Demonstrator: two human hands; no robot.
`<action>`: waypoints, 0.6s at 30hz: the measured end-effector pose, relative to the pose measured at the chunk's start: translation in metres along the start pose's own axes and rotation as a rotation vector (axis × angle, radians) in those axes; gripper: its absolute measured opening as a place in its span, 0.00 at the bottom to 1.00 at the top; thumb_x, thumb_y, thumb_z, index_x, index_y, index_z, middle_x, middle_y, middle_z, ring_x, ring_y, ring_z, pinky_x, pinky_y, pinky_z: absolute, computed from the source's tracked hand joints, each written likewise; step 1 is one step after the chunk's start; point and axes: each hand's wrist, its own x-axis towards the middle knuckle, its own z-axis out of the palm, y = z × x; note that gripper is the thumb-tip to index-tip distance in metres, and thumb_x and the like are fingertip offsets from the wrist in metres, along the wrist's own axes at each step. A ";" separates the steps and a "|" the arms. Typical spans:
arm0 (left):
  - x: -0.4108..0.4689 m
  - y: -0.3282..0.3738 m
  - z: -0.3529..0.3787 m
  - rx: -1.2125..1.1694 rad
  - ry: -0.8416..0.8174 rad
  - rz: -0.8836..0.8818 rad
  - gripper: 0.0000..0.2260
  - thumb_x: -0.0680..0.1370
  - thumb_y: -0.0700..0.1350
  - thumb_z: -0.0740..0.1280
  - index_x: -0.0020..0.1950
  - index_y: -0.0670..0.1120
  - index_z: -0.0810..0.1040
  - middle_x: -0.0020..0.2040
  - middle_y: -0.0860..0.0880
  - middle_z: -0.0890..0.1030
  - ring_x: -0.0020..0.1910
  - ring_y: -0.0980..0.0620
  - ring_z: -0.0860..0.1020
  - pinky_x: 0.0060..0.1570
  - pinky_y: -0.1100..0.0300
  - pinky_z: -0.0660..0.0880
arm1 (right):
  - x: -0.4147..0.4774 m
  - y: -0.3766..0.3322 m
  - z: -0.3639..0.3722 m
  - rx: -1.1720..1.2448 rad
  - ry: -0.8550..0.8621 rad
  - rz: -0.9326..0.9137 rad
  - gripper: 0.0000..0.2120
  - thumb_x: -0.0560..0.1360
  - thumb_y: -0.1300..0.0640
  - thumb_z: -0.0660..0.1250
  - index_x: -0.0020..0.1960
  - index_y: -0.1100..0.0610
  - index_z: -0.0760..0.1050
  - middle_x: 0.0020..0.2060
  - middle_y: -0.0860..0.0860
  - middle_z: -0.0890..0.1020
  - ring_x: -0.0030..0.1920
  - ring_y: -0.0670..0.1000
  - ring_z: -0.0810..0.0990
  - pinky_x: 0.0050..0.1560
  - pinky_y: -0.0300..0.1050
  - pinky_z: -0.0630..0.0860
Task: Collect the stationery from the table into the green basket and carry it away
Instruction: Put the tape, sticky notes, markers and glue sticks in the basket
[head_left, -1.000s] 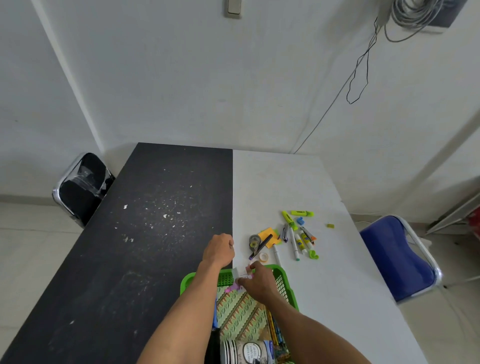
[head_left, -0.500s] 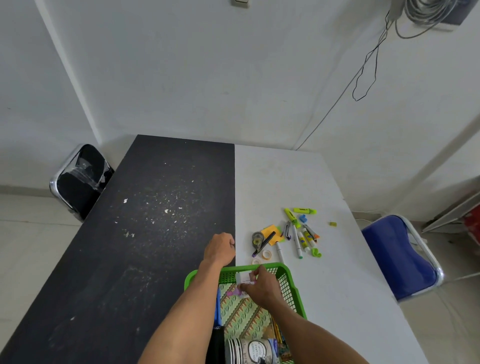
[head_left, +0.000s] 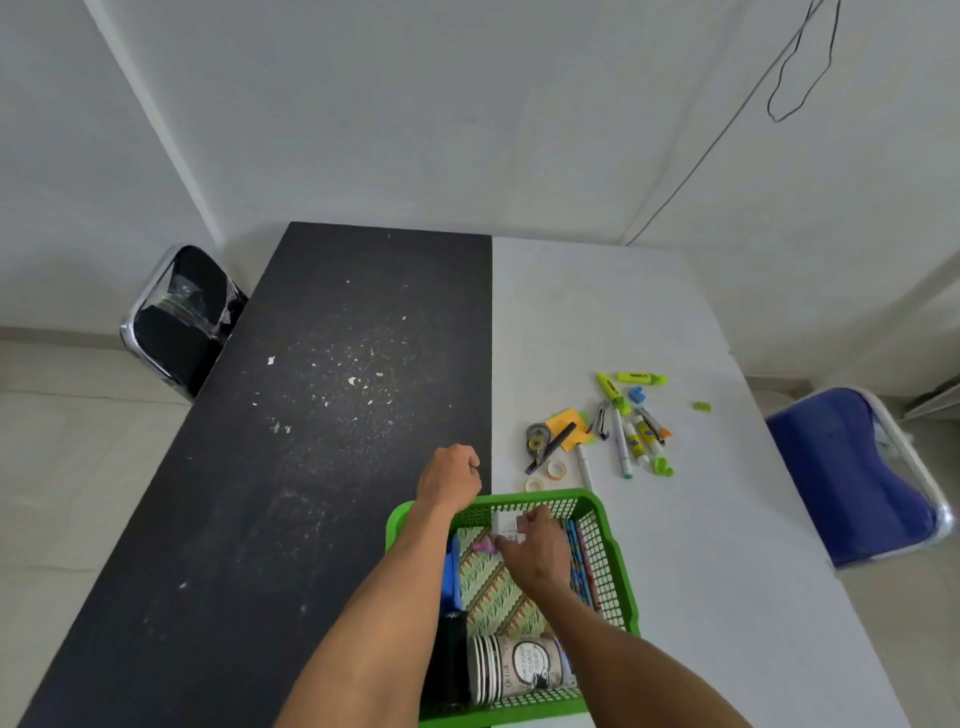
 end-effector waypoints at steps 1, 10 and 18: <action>0.001 0.000 0.002 0.007 -0.003 0.000 0.13 0.78 0.37 0.61 0.58 0.46 0.80 0.55 0.45 0.82 0.52 0.47 0.81 0.52 0.52 0.79 | 0.000 0.002 0.004 -0.005 0.009 -0.001 0.21 0.68 0.45 0.73 0.53 0.52 0.68 0.51 0.48 0.78 0.48 0.48 0.75 0.47 0.43 0.73; 0.002 0.001 0.012 0.020 -0.014 -0.004 0.13 0.78 0.38 0.61 0.58 0.46 0.80 0.56 0.44 0.82 0.53 0.46 0.80 0.53 0.53 0.78 | 0.003 0.010 0.011 -0.229 -0.051 -0.100 0.24 0.70 0.47 0.72 0.63 0.51 0.72 0.57 0.51 0.76 0.56 0.52 0.76 0.55 0.44 0.75; 0.003 0.001 0.017 0.020 -0.002 -0.023 0.12 0.79 0.38 0.61 0.59 0.46 0.80 0.56 0.45 0.82 0.53 0.47 0.80 0.52 0.55 0.78 | 0.012 0.007 0.005 -0.293 -0.142 -0.203 0.24 0.69 0.49 0.74 0.62 0.52 0.73 0.56 0.53 0.75 0.54 0.53 0.76 0.53 0.46 0.75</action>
